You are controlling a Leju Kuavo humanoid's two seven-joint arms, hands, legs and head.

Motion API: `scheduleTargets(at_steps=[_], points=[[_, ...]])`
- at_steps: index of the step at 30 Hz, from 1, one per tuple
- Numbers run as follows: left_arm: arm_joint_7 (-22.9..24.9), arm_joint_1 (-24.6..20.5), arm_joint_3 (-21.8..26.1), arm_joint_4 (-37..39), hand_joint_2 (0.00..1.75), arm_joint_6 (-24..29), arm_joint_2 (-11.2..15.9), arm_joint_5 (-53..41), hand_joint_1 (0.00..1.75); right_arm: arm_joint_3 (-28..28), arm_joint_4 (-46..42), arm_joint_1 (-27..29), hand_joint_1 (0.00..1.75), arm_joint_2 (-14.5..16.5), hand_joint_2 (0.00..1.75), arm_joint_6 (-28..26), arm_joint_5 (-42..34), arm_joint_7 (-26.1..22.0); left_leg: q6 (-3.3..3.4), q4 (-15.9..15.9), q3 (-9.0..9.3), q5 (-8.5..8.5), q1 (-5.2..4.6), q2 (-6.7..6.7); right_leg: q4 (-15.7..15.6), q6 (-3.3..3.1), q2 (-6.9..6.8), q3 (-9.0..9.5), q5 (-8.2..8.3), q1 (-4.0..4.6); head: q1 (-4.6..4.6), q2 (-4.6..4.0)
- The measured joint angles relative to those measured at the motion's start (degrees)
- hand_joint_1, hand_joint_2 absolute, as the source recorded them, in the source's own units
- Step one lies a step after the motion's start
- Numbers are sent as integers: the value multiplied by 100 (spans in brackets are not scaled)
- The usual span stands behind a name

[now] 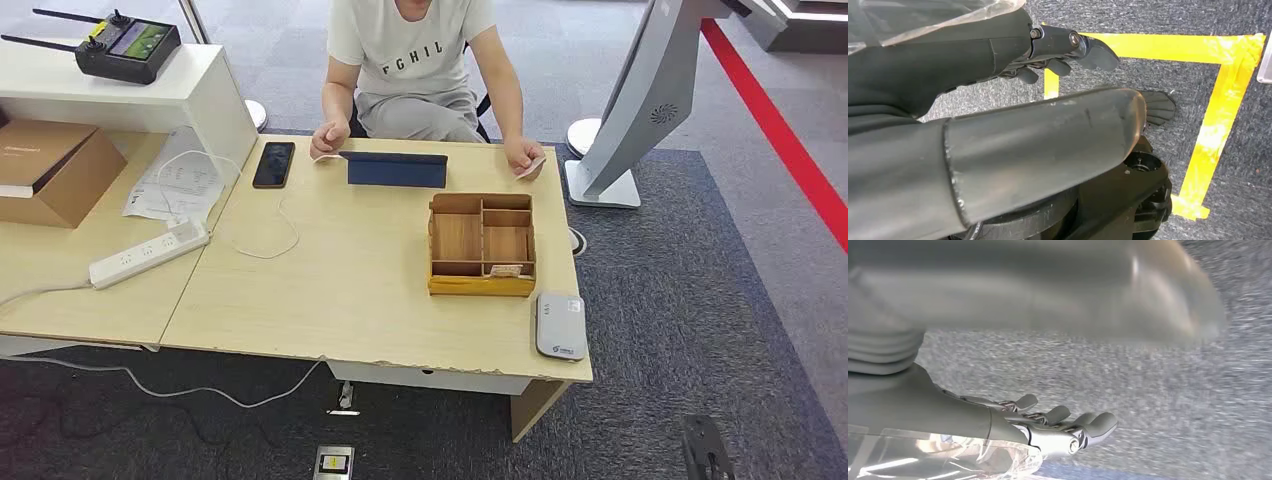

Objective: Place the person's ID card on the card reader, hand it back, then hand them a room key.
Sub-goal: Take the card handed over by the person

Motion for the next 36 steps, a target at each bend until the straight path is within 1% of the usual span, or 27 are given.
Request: scheduleTargets(at_steps=[2,5,7,9,12,14,20,24,29,36], points=[[1,-1,0,0,0,-2,2,-19,0,-137,-179,34,0,-64,175,-14,357,156,0,0,-1,0,1,0,0,0,0,1,0,1,-2,0],[-10,-5,0,-2,0,-38,13,-86,0,-660,-871,142,0,-266,175,14,1762,895,1,0,-1,1,2,0,1,0,0,3,0,2,-1,-1],[-32,-6,-2,-3,0,-79,32,-137,0,-1113,-1426,214,0,-373,175,159,2773,1463,1,0,0,2,1,-2,1,0,-1,5,1,1,-1,-1],[-47,-7,-12,-5,0,-106,52,-185,0,-1625,-2032,294,0,-445,175,392,3604,1876,1,0,-1,3,0,-7,1,0,-3,7,2,0,0,-1],[-52,-9,-65,-9,0,-115,89,-259,0,-2366,-2981,317,0,-515,175,770,4376,2198,0,0,1,5,1,-11,3,-1,-4,6,5,1,-2,0],[-51,-13,-99,-10,0,-126,107,-322,0,-2670,-3504,222,0,-542,175,1003,4684,2358,-2,0,5,6,2,-10,3,-1,-4,6,6,2,-2,0],[-125,-21,-186,-13,0,-173,152,-472,0,-3001,-4913,-171,0,-562,175,1437,5416,2652,-3,0,7,10,1,-10,5,-2,-4,1,7,1,-2,0],[-193,-33,-244,-13,0,-197,160,-528,0,-2977,-5488,-561,0,-557,175,1806,5906,2673,-3,0,7,10,2,-9,6,-1,-4,0,7,1,-1,0],[-223,-41,-277,-13,0,-213,161,-591,0,-2827,-5754,-917,0,-486,175,2013,6331,2562,-3,0,5,10,1,-9,6,-1,-4,0,7,1,-1,0],[-221,-53,-289,-15,0,-240,158,-672,0,-2580,-5594,-1227,0,-314,175,2039,6437,2315,-3,0,2,10,2,-9,6,-1,-4,-5,7,2,-2,0]])
